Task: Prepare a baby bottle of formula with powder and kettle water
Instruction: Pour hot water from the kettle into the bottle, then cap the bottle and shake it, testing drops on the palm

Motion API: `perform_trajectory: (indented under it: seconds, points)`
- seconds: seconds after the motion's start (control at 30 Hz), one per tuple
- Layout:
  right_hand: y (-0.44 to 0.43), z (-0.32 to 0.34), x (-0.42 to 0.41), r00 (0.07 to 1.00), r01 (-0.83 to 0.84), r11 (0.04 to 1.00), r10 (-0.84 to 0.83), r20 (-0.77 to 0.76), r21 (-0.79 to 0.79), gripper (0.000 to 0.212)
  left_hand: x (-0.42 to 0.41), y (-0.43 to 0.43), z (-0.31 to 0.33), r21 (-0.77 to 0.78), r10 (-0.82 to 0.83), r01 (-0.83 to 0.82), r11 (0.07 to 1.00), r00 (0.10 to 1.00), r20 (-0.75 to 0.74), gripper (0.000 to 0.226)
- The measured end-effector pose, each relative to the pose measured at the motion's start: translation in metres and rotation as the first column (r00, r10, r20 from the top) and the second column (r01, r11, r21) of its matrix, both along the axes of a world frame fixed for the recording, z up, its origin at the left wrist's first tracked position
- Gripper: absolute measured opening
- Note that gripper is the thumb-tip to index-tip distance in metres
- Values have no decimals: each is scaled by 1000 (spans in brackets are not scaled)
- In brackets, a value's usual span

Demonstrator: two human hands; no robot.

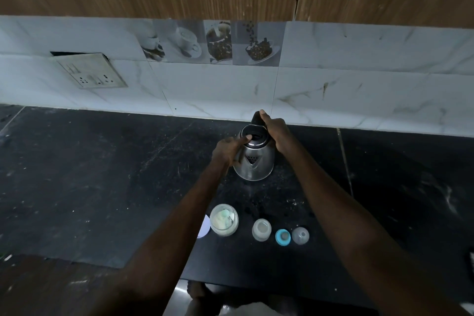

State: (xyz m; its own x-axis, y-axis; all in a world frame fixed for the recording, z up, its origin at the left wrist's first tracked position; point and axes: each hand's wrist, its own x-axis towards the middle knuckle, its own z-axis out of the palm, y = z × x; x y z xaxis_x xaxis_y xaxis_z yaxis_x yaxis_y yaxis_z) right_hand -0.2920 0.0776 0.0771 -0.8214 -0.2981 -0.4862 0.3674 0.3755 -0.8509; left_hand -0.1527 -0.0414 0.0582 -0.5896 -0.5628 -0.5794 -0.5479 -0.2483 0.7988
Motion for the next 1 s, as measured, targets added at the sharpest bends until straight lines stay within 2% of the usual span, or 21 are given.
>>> perform_trajectory:
  seconds: [0.07, 0.1, 0.17, 0.2, 0.23, 0.3, 0.37, 0.4, 0.47, 0.53, 0.6, 0.67, 0.73, 0.8, 0.9, 0.93, 1.0]
  points:
    - [19, -3, 10, 999, 3, 1000, -3, -51, -1, 56, 20, 18, 5, -105, 40, -40, 994, 999, 5, 82]
    - [31, -7, 16, 996, 10, 1000, -11, -91, -5, 53, 36, 31, 5, -197, 38, -43, 979, 999, -29, 78]
    - [57, -15, 30, 982, -10, 998, 21, -186, 57, 47, 74, 65, -1, -362, 0, -71, 929, 982, -190, 51]
    - [72, -19, 40, 972, -42, 992, 69, -224, 122, 39, 95, 83, -7, -403, -74, -29, 915, 968, -240, 45]
    - [86, -25, 51, 958, -85, 979, 132, -254, 188, 30, 114, 99, -15, -430, -178, 54, 901, 950, -255, 48]
    - [114, -43, 72, 919, -208, 923, 298, -257, 325, 15, 144, 122, -37, -492, -401, 265, 829, 895, -193, 67]
    - [138, -54, 99, 843, -393, 801, 510, -172, 451, 22, 162, 134, -55, -547, -545, 415, 727, 833, -93, 87]
    - [148, -59, 114, 766, -493, 704, 630, -129, 512, 27, 169, 138, -61, -551, -590, 470, 689, 806, -51, 94]
    - [162, -69, 141, 547, -611, 423, 836, -29, 669, 36, 175, 142, -74, -561, -656, 554, 615, 754, 25, 99]
    - [170, -78, 166, 357, -575, 208, 934, 14, 791, 46, 175, 142, -87, -584, -678, 589, 558, 730, 87, 97]
    - [174, -87, 186, 249, -509, 110, 968, 24, 854, 55, 173, 143, -94, -577, -681, 611, 542, 722, 124, 95]
    - [174, -97, 201, 197, -456, 45, 979, 51, 889, 63, 169, 144, -97, -570, -682, 624, 534, 717, 145, 93]
    - [174, -104, 212, 192, -379, 37, 981, 39, 924, 54, 167, 145, -99, -572, -674, 622, 535, 722, 155, 91]
    - [177, -110, 219, 227, -329, 50, 974, 28, 943, 42, 165, 145, -101, -579, -663, 605, 546, 735, 142, 85]
    - [181, -116, 220, 242, -250, 86, 970, -24, 965, 28, 163, 144, -104, -586, -645, 575, 572, 756, 113, 64]
    - [182, -118, 219, 240, -222, 122, 968, -67, 967, 24, 164, 143, -104, -590, -638, 561, 580, 764, 98, 56]
    - [181, -117, 216, 266, -227, 229, 950, -166, 947, 32, 163, 139, -104, -598, -630, 537, 595, 773, 68, 47]
